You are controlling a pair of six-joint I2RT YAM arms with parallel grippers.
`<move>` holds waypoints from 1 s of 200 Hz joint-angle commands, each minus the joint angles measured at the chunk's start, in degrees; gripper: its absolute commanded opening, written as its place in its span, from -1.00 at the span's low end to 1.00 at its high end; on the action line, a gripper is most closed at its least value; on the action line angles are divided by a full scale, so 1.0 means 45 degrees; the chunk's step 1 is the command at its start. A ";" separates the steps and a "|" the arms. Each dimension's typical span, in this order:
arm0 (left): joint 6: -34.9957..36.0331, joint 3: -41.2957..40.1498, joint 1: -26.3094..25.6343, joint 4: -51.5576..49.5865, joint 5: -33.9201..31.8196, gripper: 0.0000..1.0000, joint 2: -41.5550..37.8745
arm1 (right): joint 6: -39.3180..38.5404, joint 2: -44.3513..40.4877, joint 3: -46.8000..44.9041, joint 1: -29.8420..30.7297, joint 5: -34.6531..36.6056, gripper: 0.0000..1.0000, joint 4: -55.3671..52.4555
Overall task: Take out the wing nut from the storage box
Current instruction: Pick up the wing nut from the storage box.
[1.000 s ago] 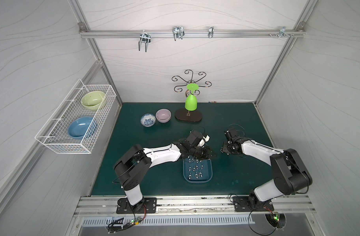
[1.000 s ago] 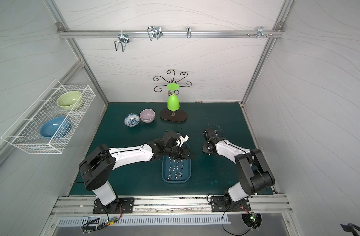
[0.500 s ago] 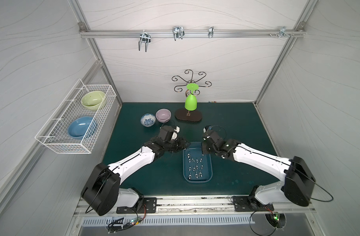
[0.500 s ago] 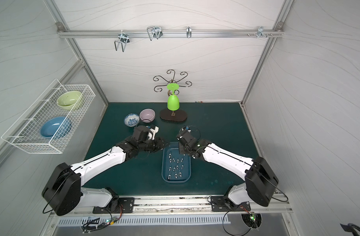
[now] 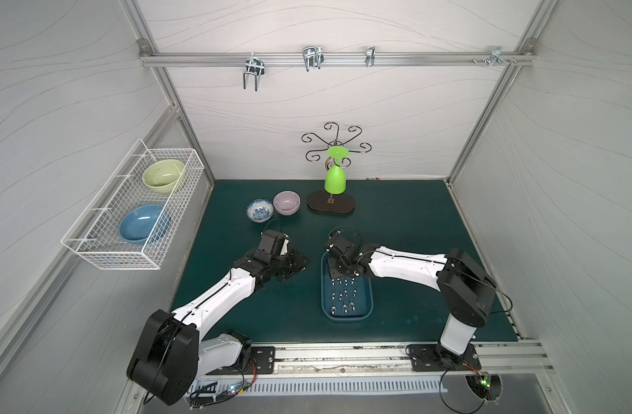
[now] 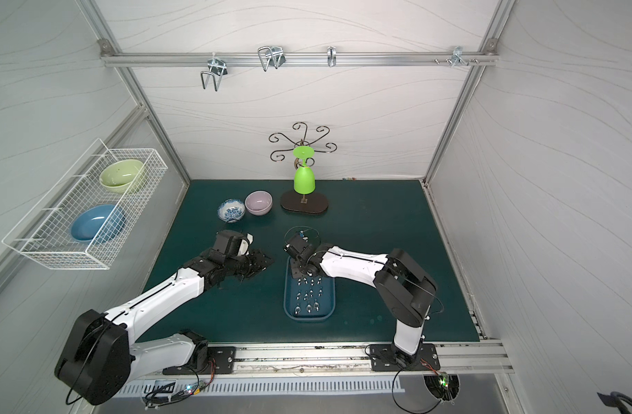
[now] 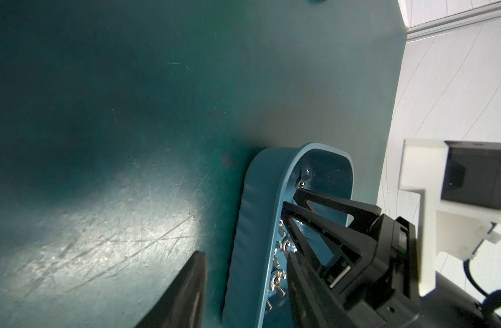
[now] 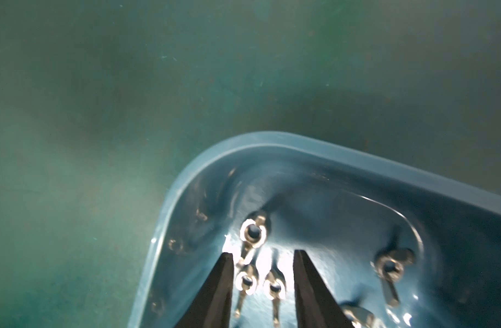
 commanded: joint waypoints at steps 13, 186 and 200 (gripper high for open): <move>-0.0011 -0.0045 0.0054 0.0495 0.0220 0.00 0.0098 | 0.0268 0.0836 0.0615 -0.0033 -0.0322 -0.22 0.0158; -0.0004 -0.0246 0.0073 0.0923 0.0191 0.00 0.0166 | 0.0339 0.2154 0.0833 -0.0092 0.0388 -0.56 0.0706; -0.0007 -0.0246 0.0071 0.0910 0.0192 0.00 0.0196 | 0.0353 0.2129 0.0794 -0.0072 0.0492 -0.65 0.0696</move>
